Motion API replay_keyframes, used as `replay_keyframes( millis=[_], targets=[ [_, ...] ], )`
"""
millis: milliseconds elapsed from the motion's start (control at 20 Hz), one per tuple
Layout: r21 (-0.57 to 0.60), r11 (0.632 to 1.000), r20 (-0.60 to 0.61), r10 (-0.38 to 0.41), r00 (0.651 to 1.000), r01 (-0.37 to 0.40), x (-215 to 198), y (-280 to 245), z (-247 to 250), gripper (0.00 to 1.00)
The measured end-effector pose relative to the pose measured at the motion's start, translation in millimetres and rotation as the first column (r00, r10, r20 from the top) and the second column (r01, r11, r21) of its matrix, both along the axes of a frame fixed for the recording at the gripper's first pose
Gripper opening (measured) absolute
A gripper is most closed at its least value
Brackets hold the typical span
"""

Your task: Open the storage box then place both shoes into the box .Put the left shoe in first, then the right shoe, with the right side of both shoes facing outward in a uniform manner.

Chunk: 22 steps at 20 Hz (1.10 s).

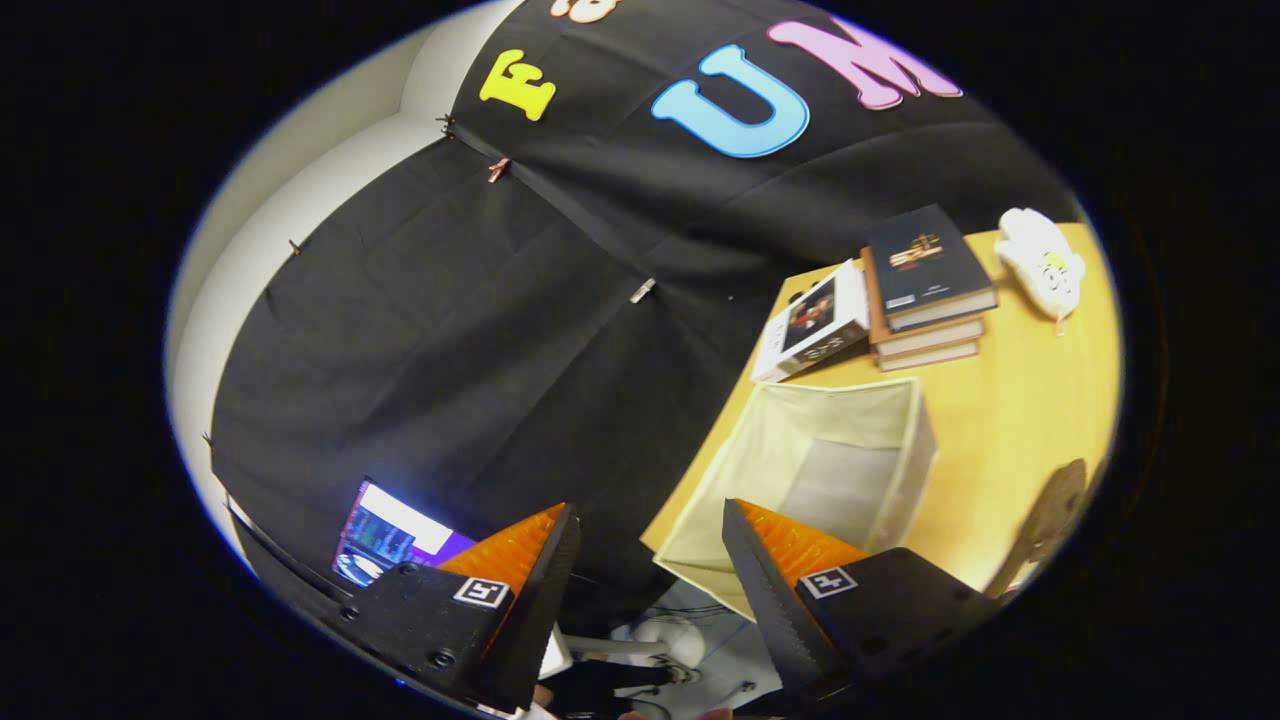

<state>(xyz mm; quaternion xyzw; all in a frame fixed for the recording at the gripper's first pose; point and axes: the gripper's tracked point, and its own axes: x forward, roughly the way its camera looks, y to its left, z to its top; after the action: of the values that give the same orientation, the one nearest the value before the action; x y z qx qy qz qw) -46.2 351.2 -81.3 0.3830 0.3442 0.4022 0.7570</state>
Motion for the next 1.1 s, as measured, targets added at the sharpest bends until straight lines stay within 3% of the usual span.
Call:
replay_keyframes(
  millis=[150,350,650,900,1100],
  targets=[
    [-0.158,0.985,0.041,-0.068,0.997,0.074,-7,-48,-38,0.89],
    [-0.359,0.919,0.074,-0.145,0.987,0.163,-16,-113,-99,0.9],
    [-0.56,0.812,-0.005,-0.199,0.98,0.162,-46,-190,-200,0.9],
    [-0.629,0.765,-0.062,-0.23,0.971,0.141,-47,-213,-254,0.8],
    [-0.678,0.728,-0.101,-0.232,0.967,0.104,-42,-217,-290,0.78]
  ],
)
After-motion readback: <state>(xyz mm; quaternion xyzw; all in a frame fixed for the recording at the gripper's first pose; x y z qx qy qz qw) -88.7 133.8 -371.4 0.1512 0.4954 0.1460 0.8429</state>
